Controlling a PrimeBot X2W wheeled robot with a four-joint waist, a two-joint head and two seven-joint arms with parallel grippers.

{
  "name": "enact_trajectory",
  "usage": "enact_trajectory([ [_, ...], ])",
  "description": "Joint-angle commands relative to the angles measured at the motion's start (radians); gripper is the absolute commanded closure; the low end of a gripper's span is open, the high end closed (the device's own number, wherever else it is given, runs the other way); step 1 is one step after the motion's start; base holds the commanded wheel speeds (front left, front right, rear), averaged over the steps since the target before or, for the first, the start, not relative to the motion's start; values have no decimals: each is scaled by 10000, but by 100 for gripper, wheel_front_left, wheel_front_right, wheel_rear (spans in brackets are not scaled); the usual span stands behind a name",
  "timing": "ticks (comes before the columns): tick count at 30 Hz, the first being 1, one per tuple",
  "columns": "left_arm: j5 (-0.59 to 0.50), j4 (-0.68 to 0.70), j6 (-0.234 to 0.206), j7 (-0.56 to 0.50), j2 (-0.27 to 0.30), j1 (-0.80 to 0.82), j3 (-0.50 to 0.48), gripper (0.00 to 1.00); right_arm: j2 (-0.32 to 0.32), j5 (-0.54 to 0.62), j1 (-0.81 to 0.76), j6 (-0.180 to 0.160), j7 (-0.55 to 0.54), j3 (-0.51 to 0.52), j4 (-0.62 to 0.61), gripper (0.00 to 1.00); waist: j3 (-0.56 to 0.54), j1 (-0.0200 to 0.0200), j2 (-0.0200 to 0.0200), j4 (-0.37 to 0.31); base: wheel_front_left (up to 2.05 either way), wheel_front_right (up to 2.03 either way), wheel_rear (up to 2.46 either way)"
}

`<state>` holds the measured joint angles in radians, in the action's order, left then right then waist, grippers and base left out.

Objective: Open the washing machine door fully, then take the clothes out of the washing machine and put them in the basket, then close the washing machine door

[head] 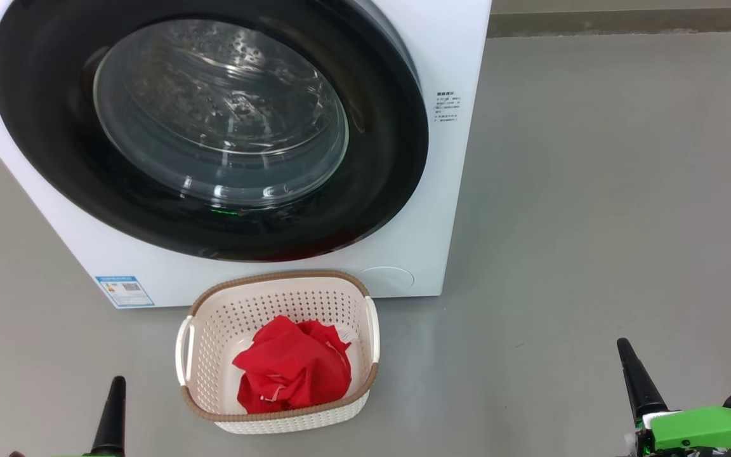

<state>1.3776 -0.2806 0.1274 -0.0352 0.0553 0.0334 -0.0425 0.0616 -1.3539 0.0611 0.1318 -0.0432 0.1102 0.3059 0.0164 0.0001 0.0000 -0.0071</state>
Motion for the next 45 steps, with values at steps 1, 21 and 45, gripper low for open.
enact_trajectory([
  [1, 268, 301, 27, -90, 115, 478, -336, 100, 3, -295, 391, -7, -81, -131, -325, 100, -8, 0, 0, 5, 0, 0, 0],
  [21, 2260, 358, 32, -675, 22, 722, -610, 100, -107, -2413, 464, -11, -669, 33, -595, 100, -126, 0, 0, 67, 0, 0, 0],
  [45, 2358, 360, 33, -733, -3, 740, -655, 100, -114, -2544, 468, -11, -703, 40, -612, 100, -133, 0, 0, 71, 0, 0, 0],
])
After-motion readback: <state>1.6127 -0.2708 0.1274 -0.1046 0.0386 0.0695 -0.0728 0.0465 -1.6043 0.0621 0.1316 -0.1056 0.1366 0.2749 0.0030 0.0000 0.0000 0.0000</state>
